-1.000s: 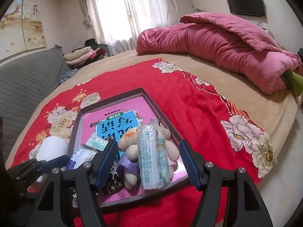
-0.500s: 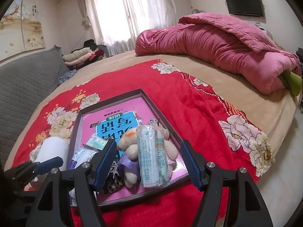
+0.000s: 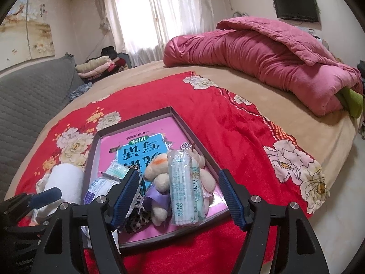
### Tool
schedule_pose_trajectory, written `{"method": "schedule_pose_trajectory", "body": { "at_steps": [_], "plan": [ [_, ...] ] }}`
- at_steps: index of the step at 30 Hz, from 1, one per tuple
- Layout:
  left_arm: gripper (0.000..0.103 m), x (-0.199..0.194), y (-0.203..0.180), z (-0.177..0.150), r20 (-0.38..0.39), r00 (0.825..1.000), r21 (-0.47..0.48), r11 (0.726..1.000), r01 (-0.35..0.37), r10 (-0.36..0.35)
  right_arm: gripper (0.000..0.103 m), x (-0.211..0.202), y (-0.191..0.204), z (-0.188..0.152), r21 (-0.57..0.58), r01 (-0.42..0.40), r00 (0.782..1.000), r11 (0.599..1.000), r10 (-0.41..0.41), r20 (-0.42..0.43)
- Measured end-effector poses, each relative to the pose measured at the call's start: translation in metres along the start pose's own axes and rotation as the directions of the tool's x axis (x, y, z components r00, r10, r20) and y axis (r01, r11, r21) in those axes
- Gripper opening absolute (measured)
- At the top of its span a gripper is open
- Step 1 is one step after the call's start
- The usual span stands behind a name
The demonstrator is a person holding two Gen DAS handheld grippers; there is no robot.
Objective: Organize soft objects
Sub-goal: 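Move both open tools back toward the green sponge and yellow packets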
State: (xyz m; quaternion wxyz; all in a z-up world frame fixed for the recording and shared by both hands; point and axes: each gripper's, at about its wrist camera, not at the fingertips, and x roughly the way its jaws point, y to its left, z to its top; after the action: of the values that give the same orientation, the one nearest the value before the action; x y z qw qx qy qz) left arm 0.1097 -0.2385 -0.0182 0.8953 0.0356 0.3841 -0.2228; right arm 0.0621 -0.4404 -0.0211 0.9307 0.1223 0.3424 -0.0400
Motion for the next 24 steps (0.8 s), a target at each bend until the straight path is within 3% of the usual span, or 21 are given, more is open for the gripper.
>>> {"method": "schedule_pose_trajectory", "body": {
  "at_steps": [24],
  "plan": [
    [0.063,-0.049,0.017,-0.003,0.035,0.999,-0.055,0.998,-0.016,0.018,0.075,-0.043,0.035,0.008,-0.081,-0.008,0.997,0.997,0.013,0.07]
  ]
}}
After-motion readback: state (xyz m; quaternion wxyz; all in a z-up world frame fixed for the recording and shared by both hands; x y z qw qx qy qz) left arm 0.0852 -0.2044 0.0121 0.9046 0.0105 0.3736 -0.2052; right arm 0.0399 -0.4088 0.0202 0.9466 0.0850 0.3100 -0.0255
